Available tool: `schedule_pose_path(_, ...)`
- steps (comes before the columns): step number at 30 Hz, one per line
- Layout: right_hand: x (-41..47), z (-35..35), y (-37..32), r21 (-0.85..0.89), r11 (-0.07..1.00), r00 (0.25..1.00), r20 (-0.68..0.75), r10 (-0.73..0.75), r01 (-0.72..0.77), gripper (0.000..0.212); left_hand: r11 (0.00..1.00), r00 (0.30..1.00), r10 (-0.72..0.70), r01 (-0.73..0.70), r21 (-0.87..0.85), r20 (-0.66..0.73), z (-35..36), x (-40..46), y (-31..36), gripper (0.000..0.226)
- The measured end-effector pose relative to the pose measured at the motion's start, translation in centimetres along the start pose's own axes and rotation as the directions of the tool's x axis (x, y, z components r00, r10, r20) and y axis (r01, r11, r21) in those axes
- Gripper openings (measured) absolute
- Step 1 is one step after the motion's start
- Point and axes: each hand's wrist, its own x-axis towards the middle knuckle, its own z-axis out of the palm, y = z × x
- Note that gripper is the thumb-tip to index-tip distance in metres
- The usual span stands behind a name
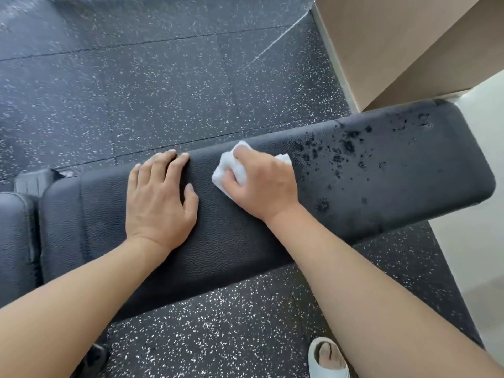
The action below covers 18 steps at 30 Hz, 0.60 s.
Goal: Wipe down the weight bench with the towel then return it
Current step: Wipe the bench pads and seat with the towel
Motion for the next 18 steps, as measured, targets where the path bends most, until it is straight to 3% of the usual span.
schedule_pose_path(3, 6.2, 2.3, -0.2, -0.05, 0.997, 0.995, 0.079, 0.059, -0.056, 0.025, 1.0, 1.0, 0.006, -0.006, 0.005, -0.007, 0.3, 0.1, -0.2, 0.058)
schedule_pose_path(6, 7.1, 3.0, -0.4, -0.053, 0.994, 0.988, 0.114, 0.106, -0.101, 0.025, 1.0, 1.0, 0.003, -0.003, 0.015, -0.002, 0.1, 0.2, -0.1, 0.058)
schedule_pose_path(9, 2.1, 1.2, -1.2, 0.02, 0.996, 0.996, 0.016, 0.092, -0.092, 0.025, 1.0, 1.0, 0.0, 0.0, 0.012, 0.005, 0.1, 0.1, -0.1, 0.058)
schedule_pose_path(14, -10.4, -3.4, -0.5, 0.125, 0.992, 0.999, 0.046, -0.028, 0.022, 0.023, 1.0, 1.0, -0.002, 0.002, 0.008, 0.006, 0.4, 0.2, -0.2, 0.06)
schedule_pose_path(18, -10.8, -3.7, 1.3, 0.116, 0.983, 0.99, 0.002, -0.141, 0.139, 0.031, 1.0, 1.0, -0.006, 0.006, 0.008, 0.003, 0.3, 0.2, -0.1, 0.06)
